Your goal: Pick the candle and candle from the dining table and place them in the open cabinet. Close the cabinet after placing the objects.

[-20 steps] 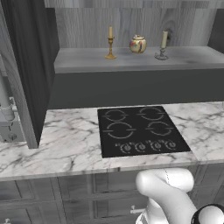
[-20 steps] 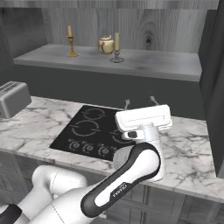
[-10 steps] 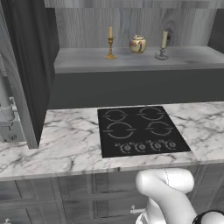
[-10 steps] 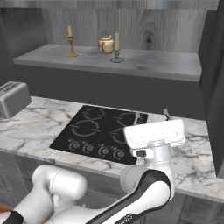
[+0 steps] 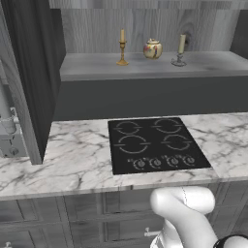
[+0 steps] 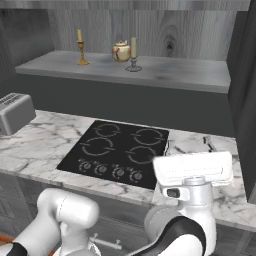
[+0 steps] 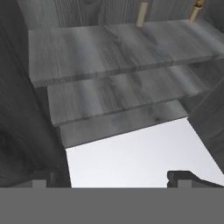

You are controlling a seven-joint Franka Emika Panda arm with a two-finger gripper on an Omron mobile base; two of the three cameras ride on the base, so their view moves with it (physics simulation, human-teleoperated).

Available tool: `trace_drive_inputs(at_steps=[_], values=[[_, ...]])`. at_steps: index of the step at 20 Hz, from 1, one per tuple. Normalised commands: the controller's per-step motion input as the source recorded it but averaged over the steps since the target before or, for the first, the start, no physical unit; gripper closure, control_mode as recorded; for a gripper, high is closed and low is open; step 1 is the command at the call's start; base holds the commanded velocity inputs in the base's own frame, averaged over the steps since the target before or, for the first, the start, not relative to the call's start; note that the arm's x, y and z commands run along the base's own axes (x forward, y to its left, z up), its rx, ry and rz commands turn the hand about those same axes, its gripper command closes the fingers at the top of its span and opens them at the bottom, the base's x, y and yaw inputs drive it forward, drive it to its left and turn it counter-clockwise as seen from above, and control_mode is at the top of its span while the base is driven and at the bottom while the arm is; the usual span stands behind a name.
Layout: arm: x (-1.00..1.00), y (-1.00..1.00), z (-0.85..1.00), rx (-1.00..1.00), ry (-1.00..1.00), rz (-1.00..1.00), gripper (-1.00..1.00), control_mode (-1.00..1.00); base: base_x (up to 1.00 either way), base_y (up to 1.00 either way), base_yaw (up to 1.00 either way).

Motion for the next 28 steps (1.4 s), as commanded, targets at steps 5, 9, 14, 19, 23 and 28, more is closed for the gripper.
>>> trace_drive_inputs(at_steps=[5, 9, 14, 19, 23, 28], values=[[-0.31, -0.14, -0.19, -0.02, 0.04, -0.11, -1.00, -1.00, 0.00, 0.00, 0.00], [-0.14, -0.15, -0.26, -0.01, 0.05, -0.08, -1.00, -1.00, 0.00, 0.00, 0.00], [0.00, -0.12, -0.14, -0.01, 0.04, -0.04, -1.00, -1.00, 0.00, 0.00, 0.00], [0.00, -0.06, -0.27, -0.01, 0.07, -0.02, -1.00, -1.00, 0.00, 0.00, 0.00], [0.03, -0.07, -0.23, 0.00, 0.07, -0.03, -1.00, -1.00, 0.00, 0.00, 0.00], [0.15, -0.23, -0.04, 0.00, 0.04, -0.02, -1.00, -1.00, 0.00, 0.00, 0.00]])
